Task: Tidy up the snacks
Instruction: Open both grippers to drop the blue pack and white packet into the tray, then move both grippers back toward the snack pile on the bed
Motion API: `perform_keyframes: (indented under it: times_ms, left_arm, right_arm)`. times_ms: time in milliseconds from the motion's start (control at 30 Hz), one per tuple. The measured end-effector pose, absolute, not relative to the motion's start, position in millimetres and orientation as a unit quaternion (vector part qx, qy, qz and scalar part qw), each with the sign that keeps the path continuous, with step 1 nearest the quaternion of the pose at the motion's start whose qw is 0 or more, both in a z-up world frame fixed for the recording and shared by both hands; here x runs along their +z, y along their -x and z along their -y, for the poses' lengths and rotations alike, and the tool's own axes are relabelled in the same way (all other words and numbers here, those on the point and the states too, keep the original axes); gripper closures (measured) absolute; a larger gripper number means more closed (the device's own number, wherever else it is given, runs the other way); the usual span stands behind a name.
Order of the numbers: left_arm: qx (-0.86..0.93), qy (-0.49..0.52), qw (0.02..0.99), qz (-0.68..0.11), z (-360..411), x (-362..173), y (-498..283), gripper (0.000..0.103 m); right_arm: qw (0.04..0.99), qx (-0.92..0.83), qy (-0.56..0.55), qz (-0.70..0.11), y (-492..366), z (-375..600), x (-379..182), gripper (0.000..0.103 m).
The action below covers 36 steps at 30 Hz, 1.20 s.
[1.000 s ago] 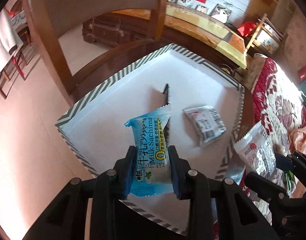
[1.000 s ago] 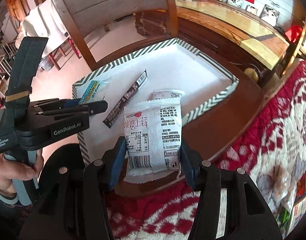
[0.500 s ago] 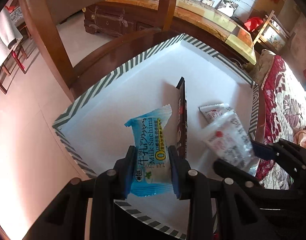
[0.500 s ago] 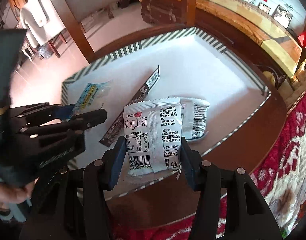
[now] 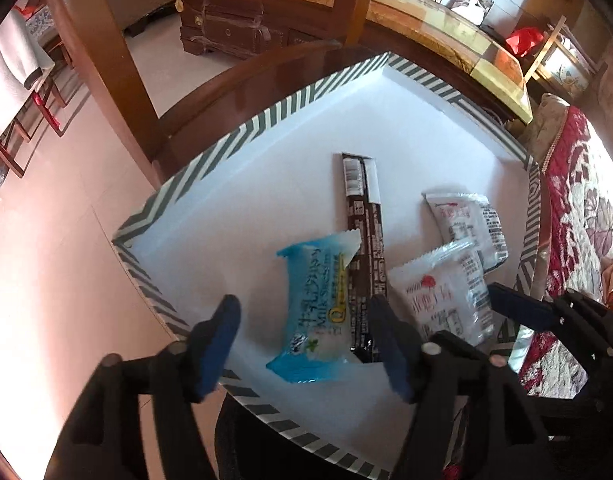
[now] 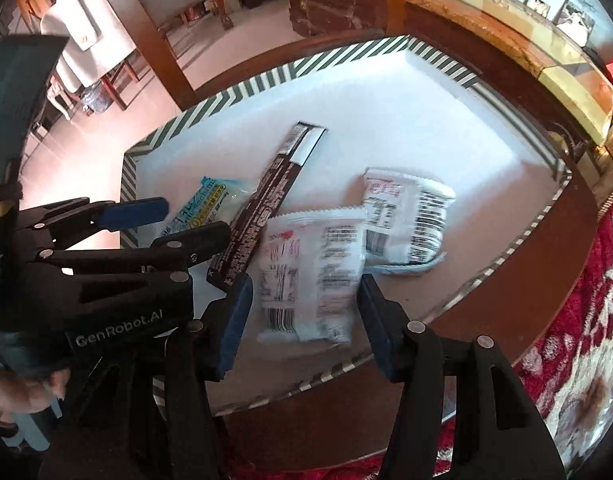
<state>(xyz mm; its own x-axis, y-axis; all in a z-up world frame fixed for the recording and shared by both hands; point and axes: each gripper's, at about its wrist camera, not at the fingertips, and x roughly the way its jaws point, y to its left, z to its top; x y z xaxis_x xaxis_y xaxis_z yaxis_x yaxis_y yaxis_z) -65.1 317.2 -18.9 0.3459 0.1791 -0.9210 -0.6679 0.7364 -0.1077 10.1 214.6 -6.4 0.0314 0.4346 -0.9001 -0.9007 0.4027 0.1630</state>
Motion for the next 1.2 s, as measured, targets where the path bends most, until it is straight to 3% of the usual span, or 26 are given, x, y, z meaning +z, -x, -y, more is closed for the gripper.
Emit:
perform_keyframes:
  times_ms: [233, 500, 1200]
  left_arm:
    - [0.28, 0.232, 0.792, -0.49, -311, -6, 66, 0.018]
    - [0.263, 0.207, 0.811, -0.48, -278, 9, 55, 0.014]
    - [0.152, 0.121, 0.848, -0.493, -139, 29, 8, 0.012]
  right_arm:
    - [0.698, 0.49, 0.205, -0.481, -11, -189, 14, 0.048]
    - [0.729, 0.482, 0.162, -0.459, -7, -144, 36, 0.048]
    - [0.786, 0.376, 0.087, -0.482, -33, 17, 31, 0.048]
